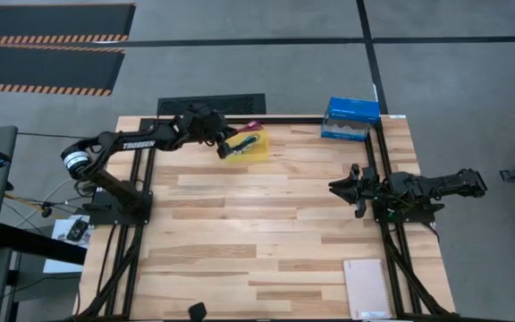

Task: Pick and place USB-C Cables
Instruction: Put the pink charger cable into the yellow bin

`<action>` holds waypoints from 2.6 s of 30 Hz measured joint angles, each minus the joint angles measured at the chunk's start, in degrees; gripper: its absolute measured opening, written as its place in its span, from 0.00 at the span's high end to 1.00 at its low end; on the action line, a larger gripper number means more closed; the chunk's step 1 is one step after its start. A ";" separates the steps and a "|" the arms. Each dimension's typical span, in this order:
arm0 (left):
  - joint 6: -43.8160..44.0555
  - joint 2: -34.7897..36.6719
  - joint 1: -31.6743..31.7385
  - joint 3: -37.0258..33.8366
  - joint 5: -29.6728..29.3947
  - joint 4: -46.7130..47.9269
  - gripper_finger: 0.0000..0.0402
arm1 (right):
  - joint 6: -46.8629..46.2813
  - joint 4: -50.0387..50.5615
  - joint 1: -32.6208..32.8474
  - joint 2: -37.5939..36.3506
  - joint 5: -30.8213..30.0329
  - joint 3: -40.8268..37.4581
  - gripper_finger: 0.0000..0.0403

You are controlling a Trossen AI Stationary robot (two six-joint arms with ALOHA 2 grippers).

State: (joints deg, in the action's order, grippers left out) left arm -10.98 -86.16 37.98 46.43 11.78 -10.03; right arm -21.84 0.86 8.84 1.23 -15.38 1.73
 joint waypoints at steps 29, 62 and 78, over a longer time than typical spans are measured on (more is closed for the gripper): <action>-3.95 -8.68 -0.13 0.03 5.03 0.57 0.98 | -0.07 -0.02 0.02 -0.02 -0.26 0.01 0.71; -4.11 -20.84 -0.46 13.69 -0.22 13.40 0.97 | -0.14 -0.02 0.00 -0.02 -0.35 0.01 0.71; -4.34 -20.75 -0.87 15.07 -4.03 14.92 0.72 | -0.18 -0.02 0.00 -0.02 -0.22 0.01 0.71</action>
State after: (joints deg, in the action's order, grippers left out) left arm -15.32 -106.92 37.10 61.50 7.74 4.89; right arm -22.02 0.84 8.84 1.21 -15.59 1.74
